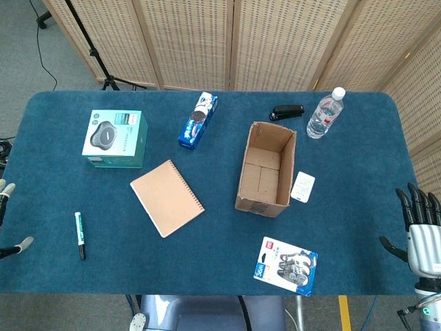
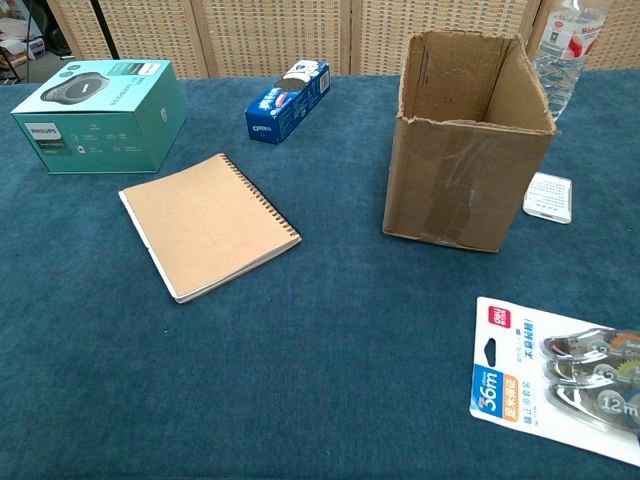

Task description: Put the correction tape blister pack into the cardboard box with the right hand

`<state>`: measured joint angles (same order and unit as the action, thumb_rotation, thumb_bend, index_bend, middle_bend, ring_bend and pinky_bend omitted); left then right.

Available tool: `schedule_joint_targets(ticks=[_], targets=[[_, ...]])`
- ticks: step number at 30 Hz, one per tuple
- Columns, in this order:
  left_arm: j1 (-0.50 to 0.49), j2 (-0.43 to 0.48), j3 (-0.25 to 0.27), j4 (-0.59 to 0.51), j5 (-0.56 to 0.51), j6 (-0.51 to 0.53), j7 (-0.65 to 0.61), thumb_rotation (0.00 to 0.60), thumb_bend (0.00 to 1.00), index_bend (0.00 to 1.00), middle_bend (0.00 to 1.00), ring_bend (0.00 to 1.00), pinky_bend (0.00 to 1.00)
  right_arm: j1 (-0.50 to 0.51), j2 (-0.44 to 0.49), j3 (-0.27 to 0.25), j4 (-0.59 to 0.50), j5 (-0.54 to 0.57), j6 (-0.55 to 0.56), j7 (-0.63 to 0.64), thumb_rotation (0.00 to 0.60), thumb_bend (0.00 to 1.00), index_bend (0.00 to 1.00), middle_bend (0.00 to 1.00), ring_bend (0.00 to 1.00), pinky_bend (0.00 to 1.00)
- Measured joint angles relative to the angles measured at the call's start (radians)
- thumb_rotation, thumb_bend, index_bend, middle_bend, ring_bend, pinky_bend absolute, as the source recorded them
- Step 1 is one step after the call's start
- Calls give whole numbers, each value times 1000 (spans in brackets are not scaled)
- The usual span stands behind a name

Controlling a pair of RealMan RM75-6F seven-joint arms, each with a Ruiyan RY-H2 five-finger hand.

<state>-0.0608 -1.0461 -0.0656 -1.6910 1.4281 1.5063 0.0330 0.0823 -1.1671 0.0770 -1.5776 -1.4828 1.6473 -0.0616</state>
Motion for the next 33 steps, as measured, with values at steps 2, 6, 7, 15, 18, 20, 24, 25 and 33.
schedule_joint_targets(ticks=[2, 6, 7, 15, 18, 20, 24, 25, 33], targets=[[-1, 0, 1, 2, 3, -2, -3, 600, 0, 0, 0, 0, 0, -3, 3, 0, -7, 3, -5, -11, 600, 0, 0, 0, 0, 0], [-1, 0, 4, 9, 7, -4, -7, 600, 0, 0, 0, 0, 0, -7, 9, -2, -25, 3, -18, -27, 600, 0, 0, 0, 0, 0], [-1, 0, 4, 9, 7, -5, -7, 600, 0, 0, 0, 0, 0, -8, 12, -4, -30, 1, -20, -29, 600, 0, 0, 0, 0, 0], [-5, -6, 2, 10, 9, -9, 3, 600, 0, 0, 0, 0, 0, -17, 85, -77, -111, -31, -104, -13, 600, 0, 0, 0, 0, 0], [-10, -12, 4, 11, 3, -22, 19, 600, 0, 0, 0, 0, 0, -7, 130, -135, -125, -97, -171, 12, 600, 0, 0, 0, 0, 0], [-12, -14, 2, 11, -4, -26, 26, 600, 0, 0, 0, 0, 0, 4, 151, -174, -124, -158, -212, 25, 600, 0, 0, 0, 0, 0], [-14, -18, -2, 7, -10, -26, 34, 600, 0, 0, 0, 0, 0, 34, 163, -236, -115, -281, -284, 44, 600, 0, 0, 0, 0, 0], [-14, -18, -2, 7, -10, -27, 35, 600, 0, 0, 0, 0, 0, 48, 160, -249, -110, -312, -310, 46, 600, 0, 0, 0, 0, 0], [-17, -23, -6, 11, -23, -35, 42, 600, 0, 0, 0, 0, 0, 103, 79, -244, -88, -345, -398, -36, 600, 0, 0, 0, 0, 0]])
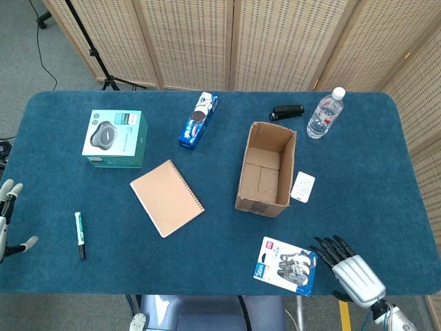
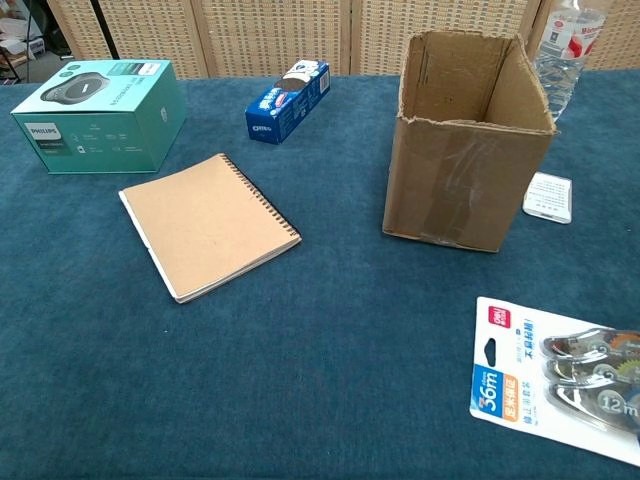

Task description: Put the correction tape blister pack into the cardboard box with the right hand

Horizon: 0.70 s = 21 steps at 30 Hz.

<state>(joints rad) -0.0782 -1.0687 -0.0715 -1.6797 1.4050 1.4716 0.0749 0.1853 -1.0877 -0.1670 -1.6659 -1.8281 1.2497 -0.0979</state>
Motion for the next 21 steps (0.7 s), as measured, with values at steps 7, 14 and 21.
schedule_joint_targets(ticks=[7, 14, 21], targets=[[-5, 1, -5, 4, -15, -12, -3, 600, 0, 0, 0, 0, 0, 47, -68, 26, -32, 47, -113, -99, 600, 0, 0, 0, 0, 0], [-8, -3, -8, 7, -23, -18, 4, 600, 0, 0, 0, 0, 0, 71, -119, 40, -46, 91, -171, -160, 600, 0, 0, 0, 0, 0], [-11, -5, -11, 9, -32, -24, 6, 600, 0, 0, 0, 0, 0, 91, -156, 55, -57, 141, -210, -184, 600, 0, 0, 0, 0, 0]])
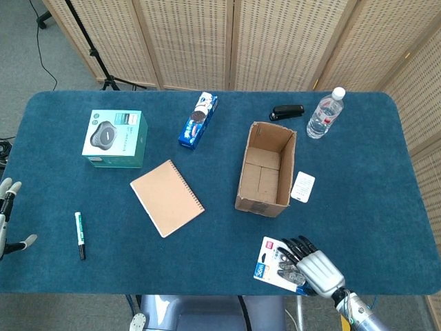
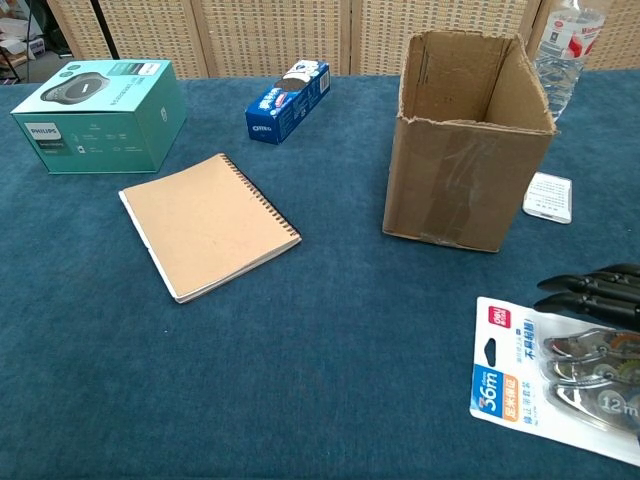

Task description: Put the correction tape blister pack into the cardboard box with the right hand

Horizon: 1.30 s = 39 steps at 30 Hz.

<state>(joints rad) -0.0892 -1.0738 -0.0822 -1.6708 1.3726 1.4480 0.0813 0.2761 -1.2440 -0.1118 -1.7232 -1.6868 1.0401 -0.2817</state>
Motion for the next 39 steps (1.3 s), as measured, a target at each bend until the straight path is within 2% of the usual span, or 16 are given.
schedule_joint_targets(ticks=[5, 6, 8, 9, 12, 13, 16, 19, 26, 34, 39], targets=[[-2, 0, 0, 0, -3, -4, 0, 600, 0, 0, 0, 0, 0, 6, -28, 8, 3, 25, -7, -24, 600, 0, 0, 0, 0, 5], [-1, 0, 0, 0, -2, -3, -1, 600, 0, 0, 0, 0, 0, 7, -33, 10, 6, 31, -9, -28, 600, 0, 12, 16, 16, 43], [-1, 1, -1, 0, -3, -2, -3, 600, 0, 0, 0, 0, 0, 10, -46, 14, 15, 46, -14, -38, 600, 0, 76, 102, 120, 187], [-1, 1, -1, 0, -4, -2, -5, 600, 0, 0, 0, 0, 0, 11, -51, 16, 19, 51, -16, -41, 600, 0, 144, 196, 230, 309], [-2, 3, -3, 0, -6, -4, -8, 600, 0, 0, 0, 0, 0, 12, -65, 21, 32, 46, -1, -44, 600, 22, 271, 346, 390, 454], [-2, 3, -3, 0, -7, -5, -8, 600, 0, 0, 0, 0, 0, 11, -73, 21, 41, 37, 12, -41, 600, 47, 299, 375, 418, 476], [-4, 3, -2, 1, -7, -10, -7, 600, 0, 0, 0, 0, 0, 11, -91, 18, 65, 15, 34, -20, 600, 251, 408, 487, 516, 562], [-4, 3, -1, 0, -8, -10, -5, 600, 0, 0, 0, 0, 0, 15, -102, 12, 80, -3, 44, -3, 600, 379, 453, 532, 550, 569], [-5, 4, -3, 1, -13, -12, -7, 600, 0, 0, 0, 0, 0, 17, -79, -5, 73, -43, 89, 54, 600, 444, 467, 549, 559, 569], [-6, 7, -3, 0, -13, -13, -12, 600, 0, 0, 0, 0, 0, 5, 56, -16, 33, -102, 214, 143, 600, 469, 467, 549, 559, 569], [-5, 9, -3, -2, -11, -12, -15, 600, 0, 0, 0, 0, 0, -13, 176, 2, 27, -93, 321, 233, 600, 541, 470, 550, 559, 569]])
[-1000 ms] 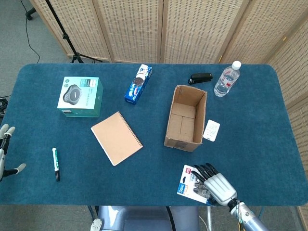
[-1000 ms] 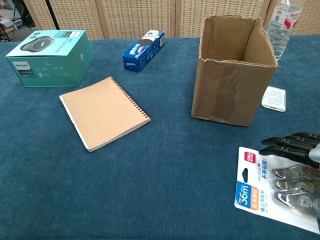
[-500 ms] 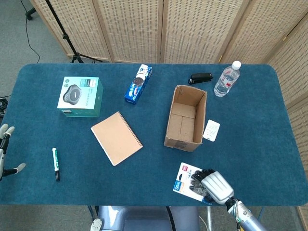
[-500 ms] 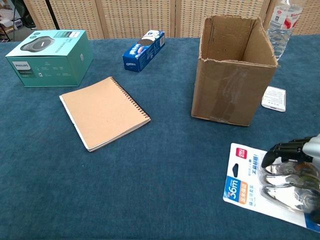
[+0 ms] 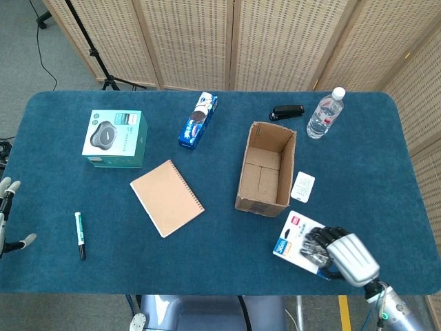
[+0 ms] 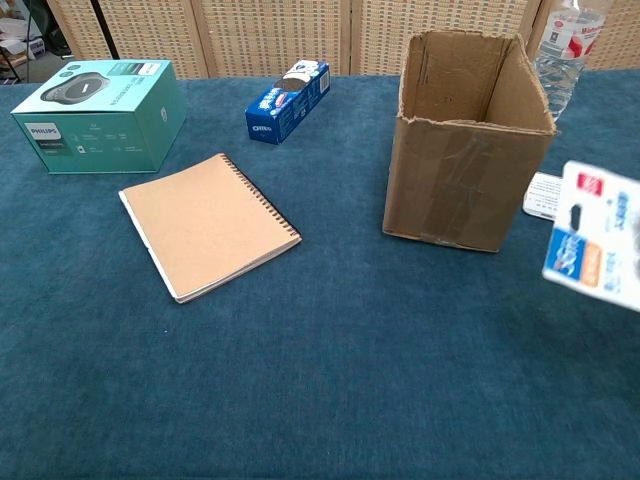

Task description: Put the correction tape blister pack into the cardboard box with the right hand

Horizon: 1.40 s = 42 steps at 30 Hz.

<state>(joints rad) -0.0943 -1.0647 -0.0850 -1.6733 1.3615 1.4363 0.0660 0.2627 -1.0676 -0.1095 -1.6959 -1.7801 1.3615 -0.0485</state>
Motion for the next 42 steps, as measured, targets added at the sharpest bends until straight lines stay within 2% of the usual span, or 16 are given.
schedule_joint_targets(ticks=[6, 10, 12, 16, 20, 26, 30, 33, 38, 42], targets=[[2, 4, -1, -7, 4, 8, 0, 600, 0, 0, 0, 0, 0, -34, 166, 33, -11, 59, 87, 57, 600, 543, 471, 550, 565, 569], [4, 9, -2, -10, 6, 13, -7, 600, 0, 0, 0, 0, 0, -59, 277, 68, -52, 123, 142, 29, 600, 543, 472, 550, 565, 569], [5, 10, -2, -11, 7, 15, -10, 600, 0, 0, 0, 0, 0, -63, 301, 86, -71, 142, 165, -8, 600, 543, 472, 550, 565, 569], [6, 12, -3, -17, 15, 24, -1, 600, 0, 0, 0, 0, 0, -54, 347, 129, -137, 158, 177, -142, 600, 543, 472, 550, 565, 569], [10, 18, 2, -36, 26, 35, 20, 600, 0, 0, 0, 0, 0, -14, 398, 173, -252, 194, 132, -313, 600, 543, 472, 549, 565, 569], [16, 28, -2, -49, 24, 53, 38, 600, 0, 0, 0, 0, 0, 90, 437, 247, -419, 346, 15, -647, 600, 543, 472, 548, 565, 569], [16, 29, -8, -48, 19, 58, 33, 600, 0, 0, 0, 0, 0, 178, 420, 288, -497, 499, -34, -905, 600, 562, 472, 547, 565, 569], [16, 31, -10, -46, 17, 55, 25, 600, 0, 0, 0, 0, 0, 263, 374, 316, -538, 661, -51, -1114, 600, 569, 472, 547, 565, 569], [14, 31, -11, -39, 10, 47, 17, 600, 0, 0, 0, 0, 0, 432, 225, 358, -579, 967, -12, -1435, 600, 569, 472, 546, 565, 569], [11, 29, -11, -35, 6, 39, 17, 600, 0, 0, 0, 0, 0, 565, 43, 378, -585, 1126, 118, -1655, 600, 569, 472, 546, 565, 569]])
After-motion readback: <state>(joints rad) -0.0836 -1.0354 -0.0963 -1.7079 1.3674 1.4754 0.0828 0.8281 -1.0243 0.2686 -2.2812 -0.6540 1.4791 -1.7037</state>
